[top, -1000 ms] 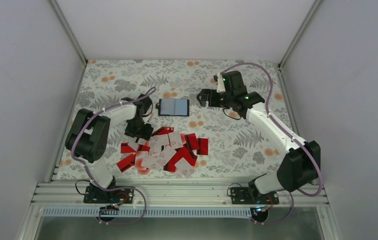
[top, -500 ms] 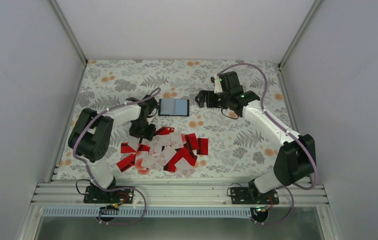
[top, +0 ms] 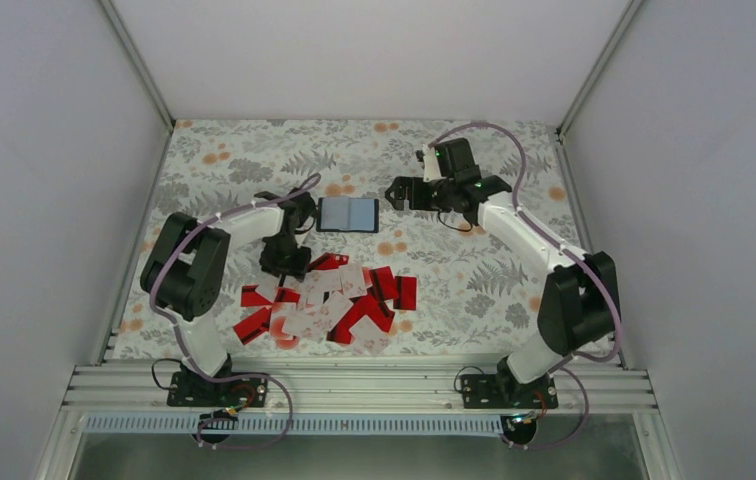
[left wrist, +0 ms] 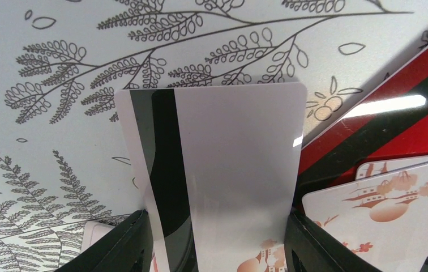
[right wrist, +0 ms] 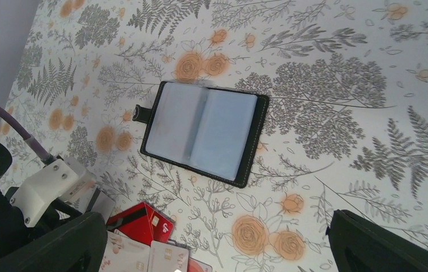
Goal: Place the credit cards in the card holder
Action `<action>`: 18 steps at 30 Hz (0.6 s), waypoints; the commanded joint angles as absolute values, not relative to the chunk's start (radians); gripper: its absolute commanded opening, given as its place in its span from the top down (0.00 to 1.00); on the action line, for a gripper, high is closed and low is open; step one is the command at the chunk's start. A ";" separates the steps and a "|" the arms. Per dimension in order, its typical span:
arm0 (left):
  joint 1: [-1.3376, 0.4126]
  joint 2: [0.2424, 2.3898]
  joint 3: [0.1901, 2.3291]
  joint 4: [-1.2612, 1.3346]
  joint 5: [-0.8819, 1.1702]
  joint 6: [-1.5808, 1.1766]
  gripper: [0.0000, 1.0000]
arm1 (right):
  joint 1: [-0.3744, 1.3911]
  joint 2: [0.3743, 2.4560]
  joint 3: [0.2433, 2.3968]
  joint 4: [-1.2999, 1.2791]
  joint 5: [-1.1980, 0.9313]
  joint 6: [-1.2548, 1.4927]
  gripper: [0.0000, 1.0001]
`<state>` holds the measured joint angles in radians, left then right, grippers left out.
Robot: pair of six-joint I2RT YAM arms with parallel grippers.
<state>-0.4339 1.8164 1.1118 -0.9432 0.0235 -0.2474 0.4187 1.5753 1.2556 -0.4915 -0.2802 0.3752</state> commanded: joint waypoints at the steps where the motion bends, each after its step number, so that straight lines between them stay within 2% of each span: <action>1: -0.437 1.890 1.108 -0.852 -0.001 -0.275 0.46 | 0.411 1.628 1.307 -0.447 -0.339 0.370 0.01; 18: -0.437 1.800 1.233 -0.916 0.061 -0.282 0.47 | 0.411 1.731 1.417 -0.493 -0.449 0.410 0.01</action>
